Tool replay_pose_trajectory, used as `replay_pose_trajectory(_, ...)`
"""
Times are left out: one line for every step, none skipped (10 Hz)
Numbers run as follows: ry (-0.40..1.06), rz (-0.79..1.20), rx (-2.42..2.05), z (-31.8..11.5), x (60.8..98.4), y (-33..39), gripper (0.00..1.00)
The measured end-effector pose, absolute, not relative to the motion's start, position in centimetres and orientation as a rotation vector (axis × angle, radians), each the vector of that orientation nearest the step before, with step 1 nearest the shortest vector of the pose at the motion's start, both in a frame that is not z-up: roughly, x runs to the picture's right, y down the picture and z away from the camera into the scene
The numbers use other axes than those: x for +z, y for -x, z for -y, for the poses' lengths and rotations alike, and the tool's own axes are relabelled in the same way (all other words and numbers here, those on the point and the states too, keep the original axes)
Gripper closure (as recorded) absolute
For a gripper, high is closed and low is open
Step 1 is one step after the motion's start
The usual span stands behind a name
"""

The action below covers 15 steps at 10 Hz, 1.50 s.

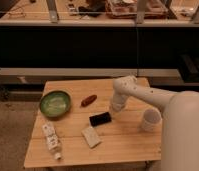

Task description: Push the eraser across the table

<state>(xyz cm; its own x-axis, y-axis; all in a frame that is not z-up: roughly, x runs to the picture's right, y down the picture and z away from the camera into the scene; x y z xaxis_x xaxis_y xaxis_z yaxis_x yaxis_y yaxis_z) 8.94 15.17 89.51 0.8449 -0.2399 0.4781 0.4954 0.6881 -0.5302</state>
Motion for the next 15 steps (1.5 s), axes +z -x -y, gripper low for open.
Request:
replay_pose_trajectory(0.7,0.397,-0.432,-15.2,89.5,-8.5,0.98)
replay_pose_trajectory(0.698,0.403,-0.44,-15.2,89.4,-8.0,0.98)
replay_pose_trajectory(0.698,0.408,-0.449,-15.3,89.2,-7.5,0.98)
replay_pose_trajectory(0.697,0.413,-0.459,-15.4,89.2,-7.0,0.98)
replay_pose_trajectory(0.698,0.419,-0.473,-15.5,89.0,-6.3,0.98)
replay_pose_trajectory(0.698,0.425,-0.483,-15.6,89.0,-5.7,0.98)
replay_pose_trajectory(0.698,0.432,-0.493,-15.7,88.9,-5.0,0.98)
replay_pose_trajectory(0.699,0.439,-0.505,-15.9,88.7,-4.3,0.98)
replay_pose_trajectory(0.7,0.448,-0.516,-16.0,88.6,-3.6,0.98)
replay_pose_trajectory(0.7,0.455,-0.524,-16.1,88.4,-3.1,0.98)
replay_pose_trajectory(0.702,0.463,-0.532,-16.3,88.3,-2.6,0.98)
replay_pose_trajectory(0.704,0.474,-0.54,-16.5,88.1,-2.0,0.98)
replay_pose_trajectory(0.706,0.482,-0.545,-16.6,88.0,-1.5,0.98)
replay_pose_trajectory(0.709,0.491,-0.552,-16.9,87.9,-1.0,0.98)
replay_pose_trajectory(0.712,0.505,-0.564,-17.1,87.8,-0.1,0.98)
